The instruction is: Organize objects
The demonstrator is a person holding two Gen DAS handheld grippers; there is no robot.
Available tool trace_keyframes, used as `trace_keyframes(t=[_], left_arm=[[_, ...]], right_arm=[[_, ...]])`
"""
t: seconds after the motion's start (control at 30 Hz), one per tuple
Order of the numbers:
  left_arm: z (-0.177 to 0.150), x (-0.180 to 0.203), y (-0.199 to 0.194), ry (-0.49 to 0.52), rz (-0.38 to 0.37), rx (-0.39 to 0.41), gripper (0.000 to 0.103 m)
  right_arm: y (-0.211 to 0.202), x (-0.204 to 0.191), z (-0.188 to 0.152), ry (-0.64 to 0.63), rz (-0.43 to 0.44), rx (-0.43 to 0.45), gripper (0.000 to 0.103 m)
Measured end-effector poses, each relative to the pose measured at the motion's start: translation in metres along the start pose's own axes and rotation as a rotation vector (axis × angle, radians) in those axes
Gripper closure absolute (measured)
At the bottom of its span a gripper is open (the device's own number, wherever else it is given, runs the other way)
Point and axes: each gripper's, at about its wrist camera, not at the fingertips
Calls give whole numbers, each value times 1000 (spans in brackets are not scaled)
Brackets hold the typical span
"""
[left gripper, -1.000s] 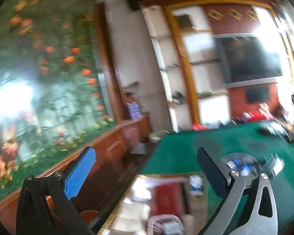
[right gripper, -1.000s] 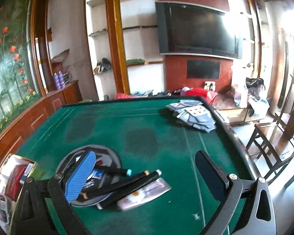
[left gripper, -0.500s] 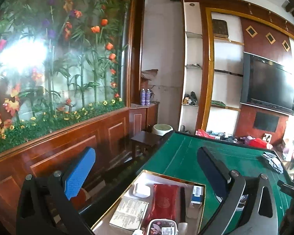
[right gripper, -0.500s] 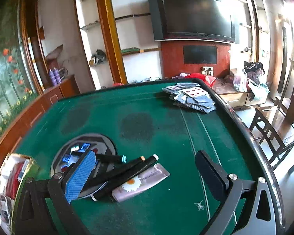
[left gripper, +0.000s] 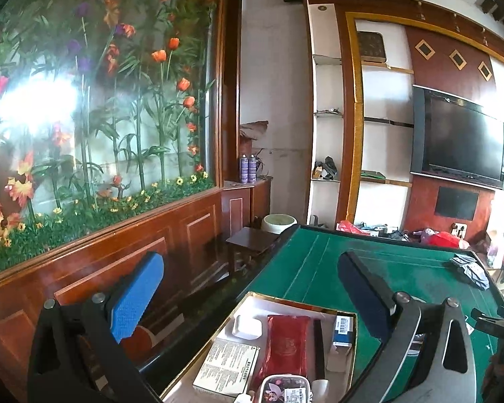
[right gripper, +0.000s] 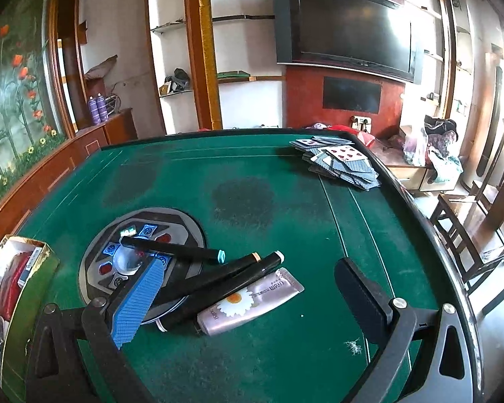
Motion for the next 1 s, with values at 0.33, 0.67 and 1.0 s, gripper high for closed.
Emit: trace_keyframes(t=[0.33, 0.67, 1.0], left_arm=[[-5, -19, 2, -3, 27, -19, 0], [-16, -37, 11, 8, 54, -45, 0], [-4, 35, 69, 51, -54, -196, 0]], right_arm=[[5, 4, -1, 20, -18, -6, 0], [9, 3, -3, 5, -55, -13, 0], [5, 10, 0, 24, -62, 4, 0]])
Point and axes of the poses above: each gripper's, at about its wrist camera, not at the fingertips, and y roughly the way its jaws point, x to its right, z to its top, and after that the axes turned 4 degrees about -y, right-handed
